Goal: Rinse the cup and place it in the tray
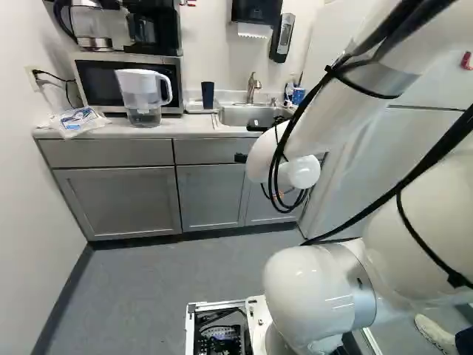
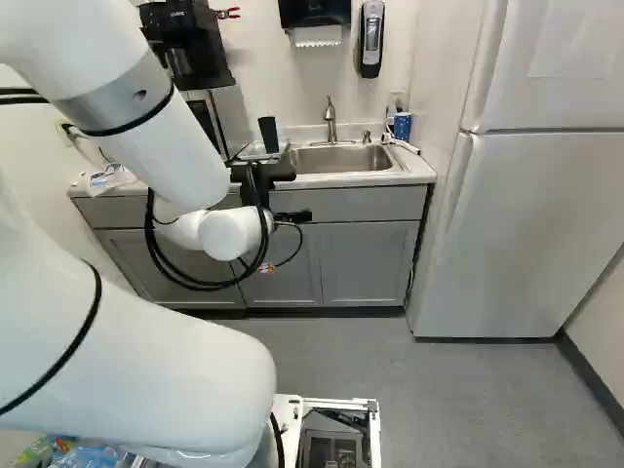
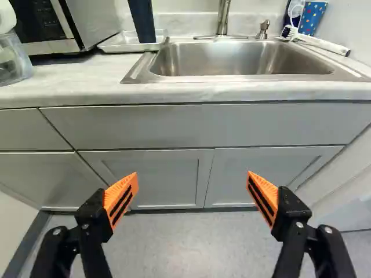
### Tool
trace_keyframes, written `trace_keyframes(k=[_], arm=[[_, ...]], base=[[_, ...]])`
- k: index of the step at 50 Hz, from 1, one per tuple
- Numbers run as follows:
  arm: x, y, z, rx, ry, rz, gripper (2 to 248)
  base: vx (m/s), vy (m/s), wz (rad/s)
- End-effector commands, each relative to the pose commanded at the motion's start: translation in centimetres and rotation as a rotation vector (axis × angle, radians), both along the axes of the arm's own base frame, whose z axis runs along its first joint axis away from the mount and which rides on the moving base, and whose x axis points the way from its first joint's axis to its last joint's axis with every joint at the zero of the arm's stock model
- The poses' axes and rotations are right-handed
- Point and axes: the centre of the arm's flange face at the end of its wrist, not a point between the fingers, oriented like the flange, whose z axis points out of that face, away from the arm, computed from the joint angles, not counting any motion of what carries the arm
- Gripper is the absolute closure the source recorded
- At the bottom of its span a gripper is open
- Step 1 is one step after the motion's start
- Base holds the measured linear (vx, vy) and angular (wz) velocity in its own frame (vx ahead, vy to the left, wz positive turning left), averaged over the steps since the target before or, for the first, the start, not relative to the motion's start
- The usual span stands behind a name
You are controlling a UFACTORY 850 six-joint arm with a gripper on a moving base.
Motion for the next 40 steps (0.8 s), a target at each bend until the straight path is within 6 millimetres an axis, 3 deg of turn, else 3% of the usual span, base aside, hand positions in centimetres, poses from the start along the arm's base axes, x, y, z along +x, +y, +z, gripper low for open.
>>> trace_keyframes(k=[40], arm=[[-3.5,-0.3,-2.5,-0.002,-0.085,-0.015,3]], base=[[0.000,0.000,0.000]])
